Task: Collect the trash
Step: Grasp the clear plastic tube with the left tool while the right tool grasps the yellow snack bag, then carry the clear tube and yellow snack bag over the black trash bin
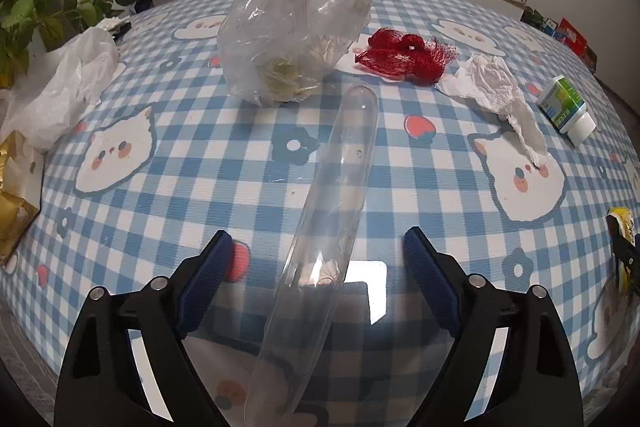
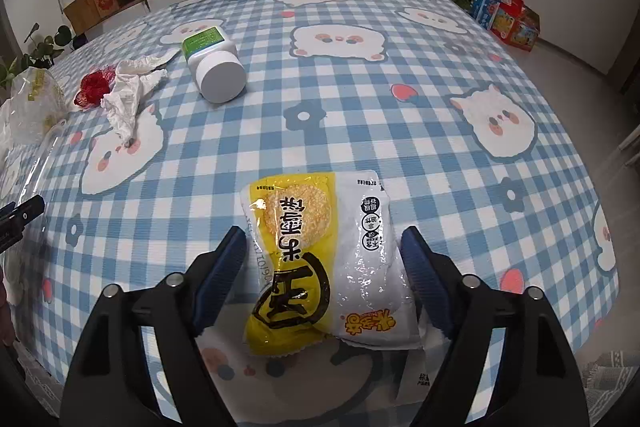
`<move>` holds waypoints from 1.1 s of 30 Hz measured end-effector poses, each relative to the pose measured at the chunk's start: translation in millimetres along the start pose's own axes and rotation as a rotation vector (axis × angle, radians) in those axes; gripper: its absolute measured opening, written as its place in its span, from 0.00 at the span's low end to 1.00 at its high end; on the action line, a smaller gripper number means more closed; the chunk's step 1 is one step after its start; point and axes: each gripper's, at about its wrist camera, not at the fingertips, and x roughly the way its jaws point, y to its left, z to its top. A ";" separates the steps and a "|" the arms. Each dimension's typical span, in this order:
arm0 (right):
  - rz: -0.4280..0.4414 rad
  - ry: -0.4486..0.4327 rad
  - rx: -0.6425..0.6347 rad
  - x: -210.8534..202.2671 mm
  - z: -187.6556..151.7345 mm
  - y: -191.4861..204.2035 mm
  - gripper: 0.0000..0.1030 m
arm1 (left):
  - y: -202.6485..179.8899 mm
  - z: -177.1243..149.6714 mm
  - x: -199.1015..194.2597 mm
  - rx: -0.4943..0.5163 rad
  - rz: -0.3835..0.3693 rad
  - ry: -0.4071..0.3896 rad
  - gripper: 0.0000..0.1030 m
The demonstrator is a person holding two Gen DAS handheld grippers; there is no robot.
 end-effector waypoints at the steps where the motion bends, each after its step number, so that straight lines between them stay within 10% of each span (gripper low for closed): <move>1: 0.001 -0.004 0.007 -0.1 -0.1 -0.2 0.67 | 0.4 0.9 0.3 -0.005 -0.001 0.000 0.80; 11: 0.017 -0.003 -0.017 -4.0 -0.7 9.1 0.42 | -0.6 -1.4 -9.4 -0.007 0.016 0.003 0.24; 33: 0.014 -0.055 -0.042 -29.3 -4.9 27.5 0.26 | 1.3 -19.0 -38.8 -0.019 -0.016 -0.055 0.24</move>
